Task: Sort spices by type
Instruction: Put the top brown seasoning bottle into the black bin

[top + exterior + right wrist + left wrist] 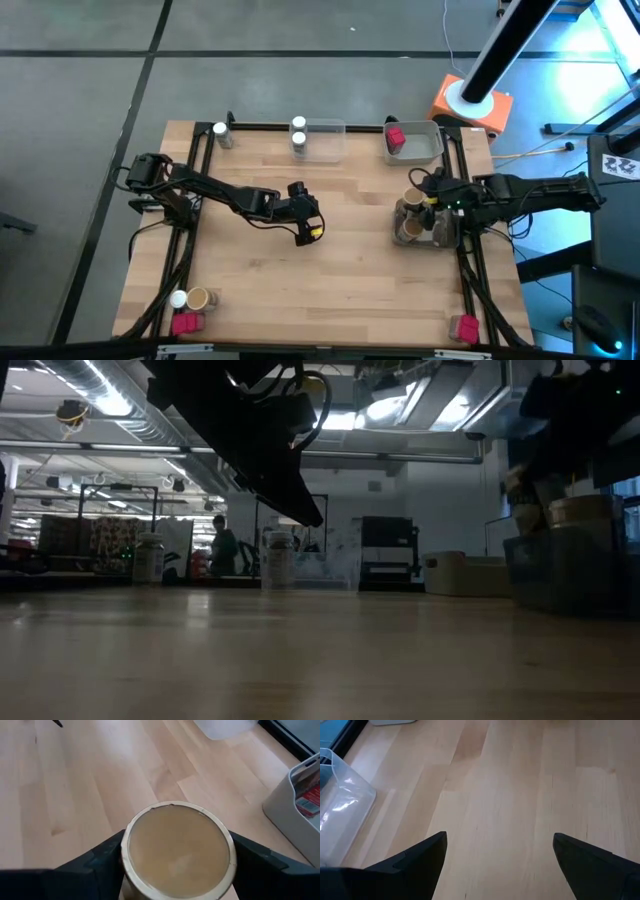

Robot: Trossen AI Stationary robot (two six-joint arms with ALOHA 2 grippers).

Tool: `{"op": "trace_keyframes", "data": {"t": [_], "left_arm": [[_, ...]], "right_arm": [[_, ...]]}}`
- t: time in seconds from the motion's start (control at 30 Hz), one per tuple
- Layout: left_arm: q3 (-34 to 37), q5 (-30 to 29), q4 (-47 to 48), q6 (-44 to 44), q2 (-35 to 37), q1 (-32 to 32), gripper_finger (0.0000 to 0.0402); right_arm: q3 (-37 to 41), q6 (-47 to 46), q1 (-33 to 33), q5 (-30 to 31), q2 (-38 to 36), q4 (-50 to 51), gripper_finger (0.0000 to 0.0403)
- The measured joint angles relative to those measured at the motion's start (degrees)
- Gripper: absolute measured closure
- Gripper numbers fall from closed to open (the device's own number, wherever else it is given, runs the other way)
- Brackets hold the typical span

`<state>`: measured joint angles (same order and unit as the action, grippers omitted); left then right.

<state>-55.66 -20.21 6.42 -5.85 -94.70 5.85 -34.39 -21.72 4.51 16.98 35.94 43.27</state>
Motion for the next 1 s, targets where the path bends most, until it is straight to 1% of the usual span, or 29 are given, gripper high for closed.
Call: {"op": "trace_keyframes", "data": {"t": [0.23,0.47,0.6,0.8,0.87,1.0], "left_arm": [[0.00,0.00,0.02,0.01,0.00,0.00,0.0054],[0.00,0.00,0.06,0.01,0.00,0.00,0.0054],[0.00,0.00,0.06,0.01,0.00,0.00,0.0054],[0.00,0.00,0.00,0.05,0.00,0.00,0.0054],[0.00,0.00,-0.01,0.05,0.00,0.00,0.0054],[0.00,0.00,-0.01,0.05,0.00,0.00,0.0054]], "right_arm": [[0.04,-2.47,0.00,1.63,2.85,-0.22,0.0121],[4.94,-3.56,-0.02,1.48,6.51,-7.44,0.0121],[7.05,-3.91,-0.02,1.49,8.11,-9.73,0.0121],[7.96,-4.95,-0.02,1.95,8.90,-11.19,0.0121],[8.00,-4.87,-0.02,1.89,8.84,-11.24,0.0107],[8.04,-4.60,-0.04,1.92,8.84,-11.12,0.0054]]}}
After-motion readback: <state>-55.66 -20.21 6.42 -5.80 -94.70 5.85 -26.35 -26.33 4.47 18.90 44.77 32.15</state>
